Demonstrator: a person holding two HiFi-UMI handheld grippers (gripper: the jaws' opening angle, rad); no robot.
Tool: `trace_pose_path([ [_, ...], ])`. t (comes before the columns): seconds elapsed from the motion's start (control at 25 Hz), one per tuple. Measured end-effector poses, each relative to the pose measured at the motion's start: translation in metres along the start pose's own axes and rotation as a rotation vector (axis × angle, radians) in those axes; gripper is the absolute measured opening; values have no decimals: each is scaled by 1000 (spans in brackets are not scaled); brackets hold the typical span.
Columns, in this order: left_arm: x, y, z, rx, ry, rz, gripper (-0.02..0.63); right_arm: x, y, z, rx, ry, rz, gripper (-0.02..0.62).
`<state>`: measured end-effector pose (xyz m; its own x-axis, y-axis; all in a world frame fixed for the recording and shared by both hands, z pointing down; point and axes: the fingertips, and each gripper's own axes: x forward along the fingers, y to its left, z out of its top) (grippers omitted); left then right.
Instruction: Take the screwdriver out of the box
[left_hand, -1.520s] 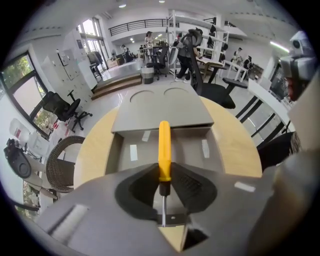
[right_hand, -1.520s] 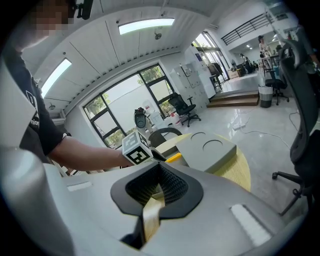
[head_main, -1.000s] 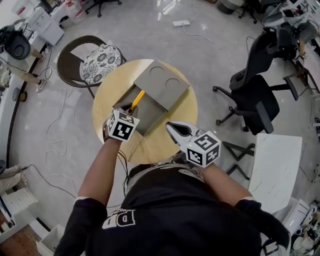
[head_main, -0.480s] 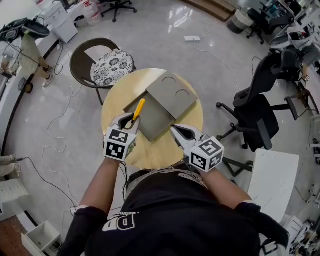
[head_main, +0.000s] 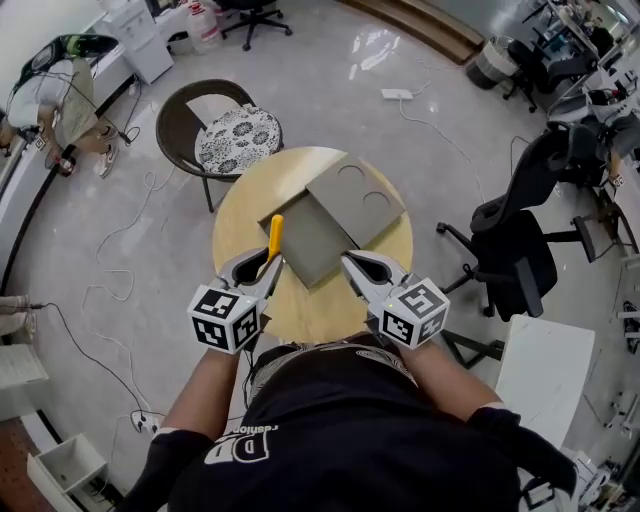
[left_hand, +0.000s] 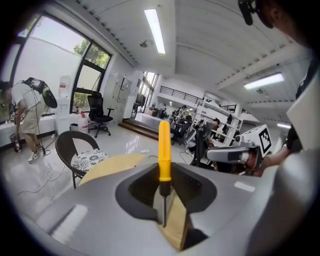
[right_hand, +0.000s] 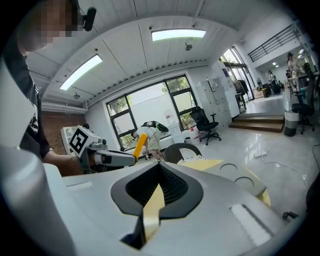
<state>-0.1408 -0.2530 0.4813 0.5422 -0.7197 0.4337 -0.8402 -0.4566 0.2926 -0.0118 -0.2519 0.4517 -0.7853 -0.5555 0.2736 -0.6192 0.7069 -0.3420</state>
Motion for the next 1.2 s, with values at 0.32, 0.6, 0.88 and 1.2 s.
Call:
trace_pose_path([
  [0.32,-18,-12,-4,-20,-29,-22,138,0,-1,-1,-8,-17,-24,0],
  [0.6,-28,-21,-3,-9,-33,-51,138,5,5,-9,12,-6,-33,0],
  [0.88,-25,-31,-7,32,-14,-80,138,2,8,-10,21,-24,-43,0],
  [1.2,-30,-34,0,47,-26,-87,138,-1,13,-9,23,-24,-45,0],
])
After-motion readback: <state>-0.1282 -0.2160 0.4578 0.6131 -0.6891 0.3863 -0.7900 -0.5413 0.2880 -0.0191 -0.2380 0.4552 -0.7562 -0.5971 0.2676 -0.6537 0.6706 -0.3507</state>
